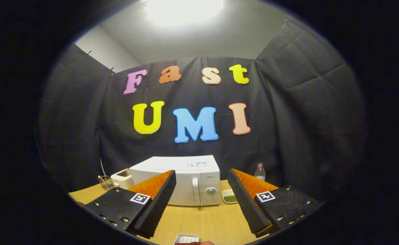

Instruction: Open the microwave, put the food inside, and close the microwave door.

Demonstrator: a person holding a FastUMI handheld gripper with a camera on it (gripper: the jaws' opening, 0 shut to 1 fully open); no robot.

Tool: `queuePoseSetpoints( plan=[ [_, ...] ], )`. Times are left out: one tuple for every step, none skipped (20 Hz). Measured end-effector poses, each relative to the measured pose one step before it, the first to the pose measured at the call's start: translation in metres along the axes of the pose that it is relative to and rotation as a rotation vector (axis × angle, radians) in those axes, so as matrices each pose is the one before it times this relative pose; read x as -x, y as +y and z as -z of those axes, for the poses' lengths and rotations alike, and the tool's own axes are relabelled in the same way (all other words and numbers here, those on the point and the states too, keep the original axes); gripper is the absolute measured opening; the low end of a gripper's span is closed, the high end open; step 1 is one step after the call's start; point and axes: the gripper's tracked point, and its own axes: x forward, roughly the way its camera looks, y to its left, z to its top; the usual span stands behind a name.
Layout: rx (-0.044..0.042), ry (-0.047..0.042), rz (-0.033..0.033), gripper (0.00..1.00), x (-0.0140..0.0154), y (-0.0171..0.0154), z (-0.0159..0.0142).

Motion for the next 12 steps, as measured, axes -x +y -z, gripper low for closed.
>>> queuePoseSetpoints(
  plan=[
    [0.00245, 0.00372, -0.00395, 0.97, -0.0079, -0.00261, 0.00246],
    [0.00427, 0.00494, 0.00001, 0.97, -0.0085, -0.00294, 0.00224],
    [0.0003, 0.00502, -0.00171, 0.97, -0.00755, -0.00232, 0.00322],
    [-0.00413, 0.00807, -0.00555, 0.97, -0.00822, -0.00104, 0.00349],
    [-0.00394, 0.00867, -0.00773, 0.97, -0.00844, 0.00016, 0.00589],
    [-0.00138, 0.01026, -0.00661, 0.97, -0.00799, 0.00063, 0.00456],
    [0.00142, 0.00778, -0.00702, 0.97, -0.00753, 0.00055, 0.00629],
    [0.00317, 0.00981, -0.0061, 0.97, -0.00865, 0.00059, 0.00553],
    [0.00433, 0.01261, -0.00529, 0.97, -0.0094, 0.00053, 0.00777],
    [0.00275, 0.01269, -0.0078, 0.97, -0.00917, 0.00095, 0.00696],
    [0.00308, 0.00981, -0.00837, 0.97, -0.01006, 0.00178, 0.00608],
    [0.00513, 0.01355, -0.00646, 0.97, -0.01037, 0.00123, 0.007]
  ],
)
